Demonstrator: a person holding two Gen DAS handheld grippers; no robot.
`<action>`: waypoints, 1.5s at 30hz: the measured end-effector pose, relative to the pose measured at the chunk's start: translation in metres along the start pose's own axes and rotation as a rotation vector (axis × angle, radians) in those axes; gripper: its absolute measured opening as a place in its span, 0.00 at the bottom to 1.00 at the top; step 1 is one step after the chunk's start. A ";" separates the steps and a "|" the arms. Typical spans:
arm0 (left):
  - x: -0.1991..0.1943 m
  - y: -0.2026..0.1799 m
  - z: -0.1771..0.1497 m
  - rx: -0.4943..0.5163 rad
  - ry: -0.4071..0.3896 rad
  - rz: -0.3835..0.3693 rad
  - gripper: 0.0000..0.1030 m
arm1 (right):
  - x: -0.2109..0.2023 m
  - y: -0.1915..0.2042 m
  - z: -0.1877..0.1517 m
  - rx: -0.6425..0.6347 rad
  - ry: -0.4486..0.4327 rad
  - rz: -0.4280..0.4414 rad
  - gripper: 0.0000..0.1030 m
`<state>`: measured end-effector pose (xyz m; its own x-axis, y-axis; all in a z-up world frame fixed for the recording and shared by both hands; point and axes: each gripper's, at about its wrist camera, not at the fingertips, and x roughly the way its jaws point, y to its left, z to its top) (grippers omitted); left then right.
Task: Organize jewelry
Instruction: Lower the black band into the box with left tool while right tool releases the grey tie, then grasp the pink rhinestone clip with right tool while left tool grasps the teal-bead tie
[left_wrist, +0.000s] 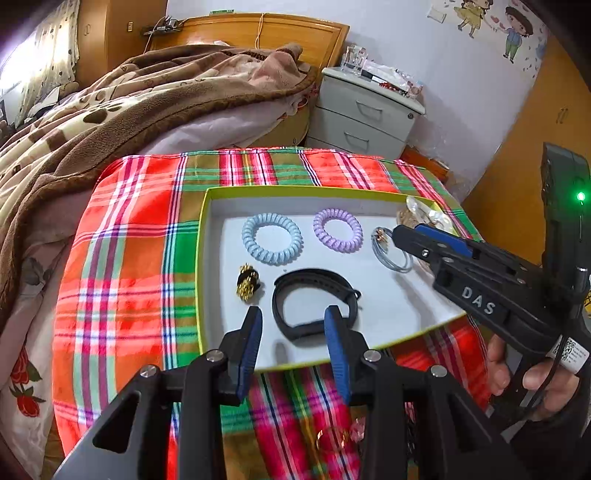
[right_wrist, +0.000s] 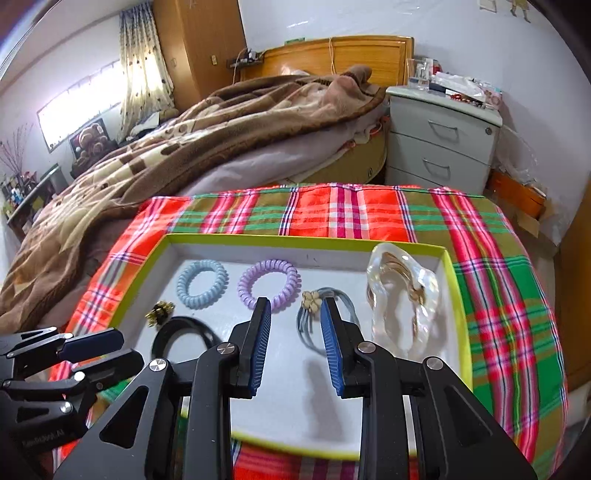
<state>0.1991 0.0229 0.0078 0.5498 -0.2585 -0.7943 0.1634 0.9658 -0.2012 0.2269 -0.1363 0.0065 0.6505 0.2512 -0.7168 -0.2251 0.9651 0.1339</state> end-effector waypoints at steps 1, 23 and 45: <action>-0.005 0.000 -0.002 -0.002 -0.010 -0.006 0.35 | -0.005 -0.001 -0.003 0.004 -0.005 0.001 0.28; -0.042 -0.007 -0.063 -0.020 -0.015 -0.089 0.36 | -0.077 -0.027 -0.102 0.070 0.023 0.092 0.35; -0.033 -0.019 -0.076 -0.001 0.031 -0.091 0.36 | -0.065 -0.015 -0.131 -0.205 0.146 0.249 0.45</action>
<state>0.1151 0.0151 -0.0057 0.5068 -0.3448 -0.7901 0.2108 0.9383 -0.2743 0.0934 -0.1769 -0.0387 0.4501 0.4498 -0.7714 -0.5148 0.8366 0.1873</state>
